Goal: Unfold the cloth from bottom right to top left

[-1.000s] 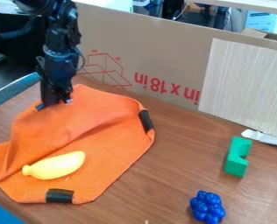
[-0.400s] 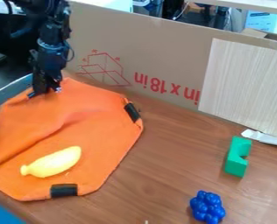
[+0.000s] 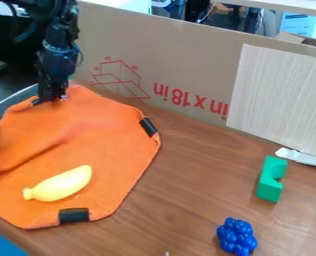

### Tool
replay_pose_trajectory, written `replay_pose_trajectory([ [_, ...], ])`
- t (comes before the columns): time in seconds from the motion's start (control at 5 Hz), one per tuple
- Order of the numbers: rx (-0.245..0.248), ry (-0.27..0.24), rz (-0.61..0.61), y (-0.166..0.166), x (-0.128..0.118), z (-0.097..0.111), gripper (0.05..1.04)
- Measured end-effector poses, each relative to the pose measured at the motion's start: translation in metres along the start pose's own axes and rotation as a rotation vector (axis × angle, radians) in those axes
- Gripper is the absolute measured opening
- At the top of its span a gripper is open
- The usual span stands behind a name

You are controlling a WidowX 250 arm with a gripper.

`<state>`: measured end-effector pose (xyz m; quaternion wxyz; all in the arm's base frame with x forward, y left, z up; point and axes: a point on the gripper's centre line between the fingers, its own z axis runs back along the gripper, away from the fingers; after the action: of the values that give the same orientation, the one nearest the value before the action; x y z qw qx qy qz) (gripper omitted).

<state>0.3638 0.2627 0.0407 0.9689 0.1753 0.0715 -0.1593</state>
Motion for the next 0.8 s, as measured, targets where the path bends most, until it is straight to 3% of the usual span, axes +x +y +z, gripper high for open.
replay_pose_trajectory([
  [0.8, -0.006, -0.020, 0.005, 0.032, -0.002, -0.012, 0.067],
])
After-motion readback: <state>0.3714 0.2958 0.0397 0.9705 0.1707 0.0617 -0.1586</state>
